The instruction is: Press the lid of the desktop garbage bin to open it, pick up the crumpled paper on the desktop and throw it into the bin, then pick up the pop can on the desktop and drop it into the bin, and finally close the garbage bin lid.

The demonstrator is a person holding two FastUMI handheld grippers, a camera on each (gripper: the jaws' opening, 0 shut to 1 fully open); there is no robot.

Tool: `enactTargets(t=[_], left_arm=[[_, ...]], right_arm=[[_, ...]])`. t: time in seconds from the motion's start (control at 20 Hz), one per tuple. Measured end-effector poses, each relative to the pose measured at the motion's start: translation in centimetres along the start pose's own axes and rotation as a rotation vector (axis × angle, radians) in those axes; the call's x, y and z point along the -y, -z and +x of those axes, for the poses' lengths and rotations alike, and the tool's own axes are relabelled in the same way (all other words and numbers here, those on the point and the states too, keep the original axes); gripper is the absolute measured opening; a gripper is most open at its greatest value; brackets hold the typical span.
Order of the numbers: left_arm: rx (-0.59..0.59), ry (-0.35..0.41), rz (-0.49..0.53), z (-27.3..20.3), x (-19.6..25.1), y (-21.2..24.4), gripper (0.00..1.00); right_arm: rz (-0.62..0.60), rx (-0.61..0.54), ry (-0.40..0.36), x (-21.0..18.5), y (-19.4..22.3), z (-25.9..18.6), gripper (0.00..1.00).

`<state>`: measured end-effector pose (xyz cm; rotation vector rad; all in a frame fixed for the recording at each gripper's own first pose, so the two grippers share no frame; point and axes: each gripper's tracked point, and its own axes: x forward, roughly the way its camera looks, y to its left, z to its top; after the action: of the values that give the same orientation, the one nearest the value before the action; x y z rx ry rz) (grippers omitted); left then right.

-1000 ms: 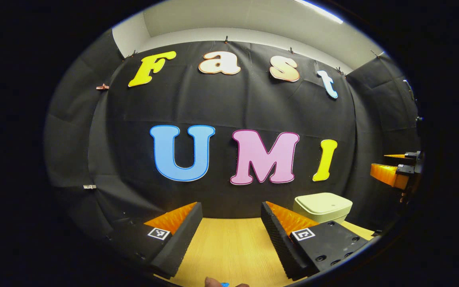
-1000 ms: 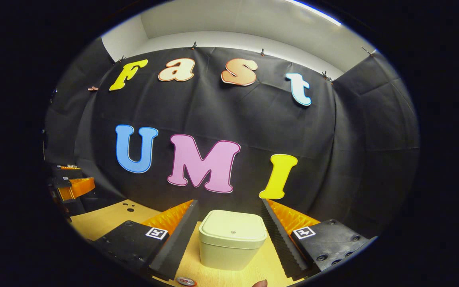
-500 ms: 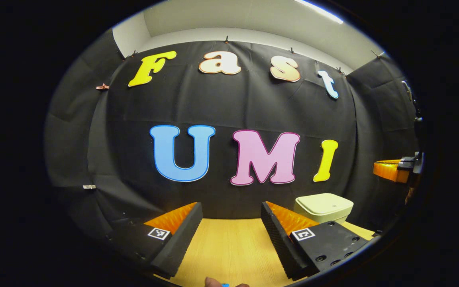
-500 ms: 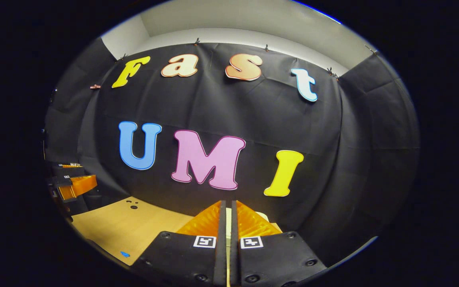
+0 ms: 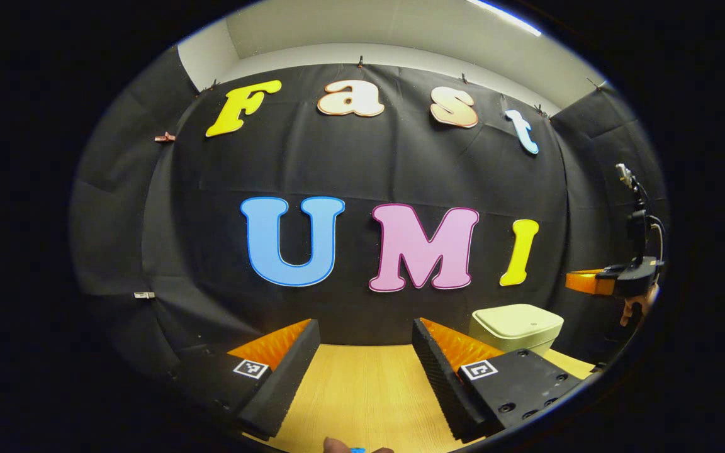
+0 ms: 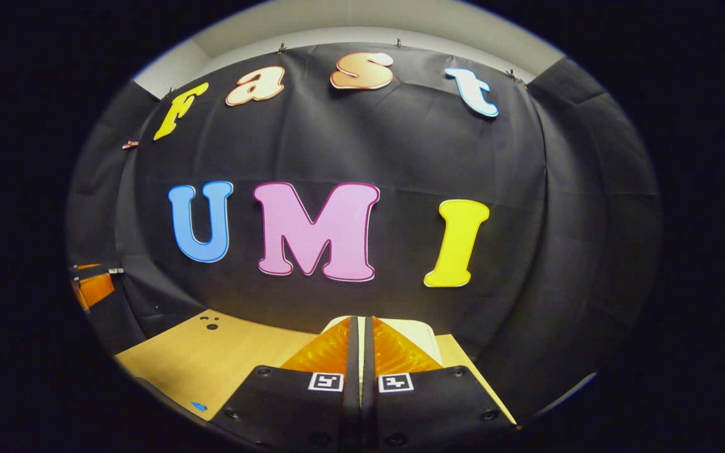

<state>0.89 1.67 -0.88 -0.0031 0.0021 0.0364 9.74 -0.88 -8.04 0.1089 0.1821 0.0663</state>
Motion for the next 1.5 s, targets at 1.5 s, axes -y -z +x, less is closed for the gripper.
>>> enactTargets(t=[1.5], left_arm=[[-0.041,-0.063,-0.01,0.3,-1.3,1.4,0.95]], right_arm=[[-0.019,-0.214,0.0,0.7,10.4,6.5,0.05]])
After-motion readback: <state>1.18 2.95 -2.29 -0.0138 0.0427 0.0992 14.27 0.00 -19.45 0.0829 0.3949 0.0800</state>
